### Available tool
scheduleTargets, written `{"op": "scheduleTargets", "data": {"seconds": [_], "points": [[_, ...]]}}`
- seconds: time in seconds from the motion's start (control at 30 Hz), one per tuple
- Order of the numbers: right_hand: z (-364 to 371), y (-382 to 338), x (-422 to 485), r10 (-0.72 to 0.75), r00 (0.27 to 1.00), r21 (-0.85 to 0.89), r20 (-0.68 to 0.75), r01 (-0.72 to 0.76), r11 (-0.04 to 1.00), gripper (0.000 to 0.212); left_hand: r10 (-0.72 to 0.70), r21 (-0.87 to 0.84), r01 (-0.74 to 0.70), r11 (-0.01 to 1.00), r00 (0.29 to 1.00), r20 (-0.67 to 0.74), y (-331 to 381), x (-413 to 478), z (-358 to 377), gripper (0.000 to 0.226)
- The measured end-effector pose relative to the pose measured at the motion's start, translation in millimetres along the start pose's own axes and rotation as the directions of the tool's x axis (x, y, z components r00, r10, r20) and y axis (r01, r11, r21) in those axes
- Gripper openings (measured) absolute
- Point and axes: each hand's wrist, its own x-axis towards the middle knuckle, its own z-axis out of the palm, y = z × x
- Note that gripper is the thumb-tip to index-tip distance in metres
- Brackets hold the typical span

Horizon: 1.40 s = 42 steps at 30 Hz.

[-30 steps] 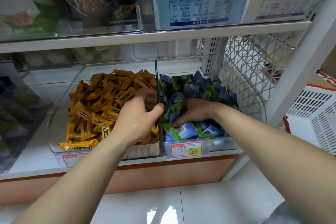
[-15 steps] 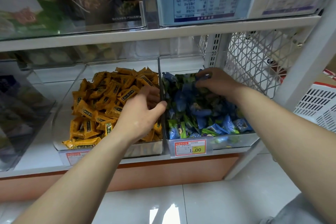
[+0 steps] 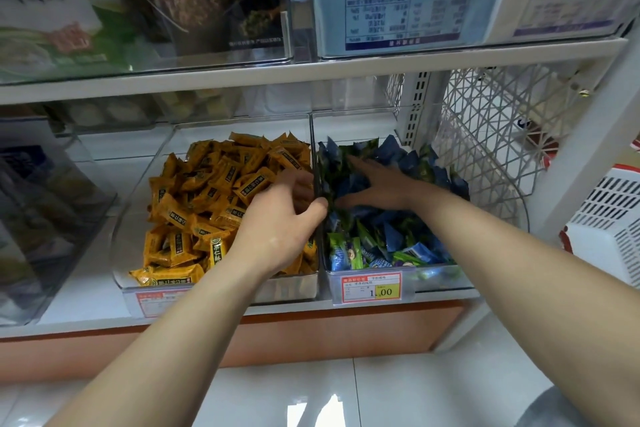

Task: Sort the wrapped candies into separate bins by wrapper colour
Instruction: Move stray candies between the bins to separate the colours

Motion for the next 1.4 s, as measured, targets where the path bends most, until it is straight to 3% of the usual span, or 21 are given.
{"op": "scheduleTargets", "data": {"seconds": [0.1, 0.2, 0.37, 0.47, 0.57, 0.6, 0.67, 0.73, 0.83, 0.97, 1.03, 1.1, 1.17, 1.27, 1.4], "points": [[7, -7, 1, -0.093, 0.995, -0.12, 0.039, 0.097, 0.988, 0.094, 0.025, 0.053, -0.025, 0.998, 1.0, -0.003, 2, 0, 0, 0.036], [-4, -1, -16, -0.131, 0.982, -0.076, 0.133, 0.142, 0.987, 0.072, 0.04, 0.06, -0.04, 0.997, 0.999, 0.005, 2, 0, -1, 0.037], [-39, 8, -50, 0.008, 0.98, -0.26, 0.201, 0.045, 0.965, 0.07, 0.027, 0.025, -0.028, 0.999, 0.999, 0.025, -1, 0, -4, 0.036], [-57, 3, -54, 0.036, 0.992, -0.45, 0.119, 0.022, 0.893, 0.077, 0.023, 0.028, -0.024, 0.999, 0.999, 0.029, -1, 1, -4, 0.036], [-51, -13, -39, -0.221, 0.969, -0.406, -0.111, 0.159, 0.9, 0.067, 0.026, 0.038, -0.027, 0.999, 0.999, 0.028, -1, 1, -3, 0.036], [-43, -17, -30, -0.283, 0.952, -0.346, -0.117, 0.228, 0.91, 0.059, 0.028, 0.039, -0.029, 0.999, 0.999, 0.027, -1, 1, -3, 0.035], [-22, -24, -15, -0.265, 0.963, -0.256, 0.05, 0.269, 0.928, 0.072, 0.032, 0.038, -0.033, 0.999, 0.999, 0.027, 0, 1, -3, 0.034], [-2, -26, -5, -0.162, 0.962, -0.339, 0.221, 0.231, 0.912, 0.078, 0.037, 0.034, -0.038, 0.999, 0.999, 0.028, -1, 1, -4, 0.035], [-2, -17, -7, -0.103, 0.959, -0.397, 0.264, 0.205, 0.895, 0.079, 0.041, 0.032, -0.042, 0.999, 0.999, 0.036, -1, 1, -4, 0.038], [-22, -1, -29, -0.004, 0.962, -0.481, 0.272, 0.14, 0.865, 0.06, 0.042, 0.024, -0.043, 0.999, 0.998, 0.037, -2, 0, -4, 0.036], [-33, 4, -38, -0.067, 0.983, -0.544, 0.173, 0.152, 0.825, 0.067, 0.039, 0.022, -0.039, 0.999, 0.999, 0.035, -2, 1, -4, 0.035], [-44, 11, -38, -0.204, 0.978, -0.579, -0.05, 0.138, 0.803, 0.071, 0.031, 0.02, -0.032, 0.999, 0.999, 0.035, -1, 2, -4, 0.033], [-51, 23, -29, -0.125, 0.972, -0.467, -0.202, 0.016, 0.884, 0.065, 0.026, 0.017, -0.027, 0.999, 0.999, 0.032, 0, 2, -4, 0.031], [-41, 37, -10, 0.185, 0.976, -0.342, -0.112, -0.212, 0.915, 0.098, 0.016, 0.022, -0.017, 1.0, 0.999, 0.034, 0, 2, -3, 0.033], [-16, 28, 6, 0.183, 0.978, -0.242, -0.101, -0.203, 0.949, 0.12, 0.015, 0.025, -0.015, 1.0, 0.999, 0.028, 0, 2, -3, 0.035]]}}
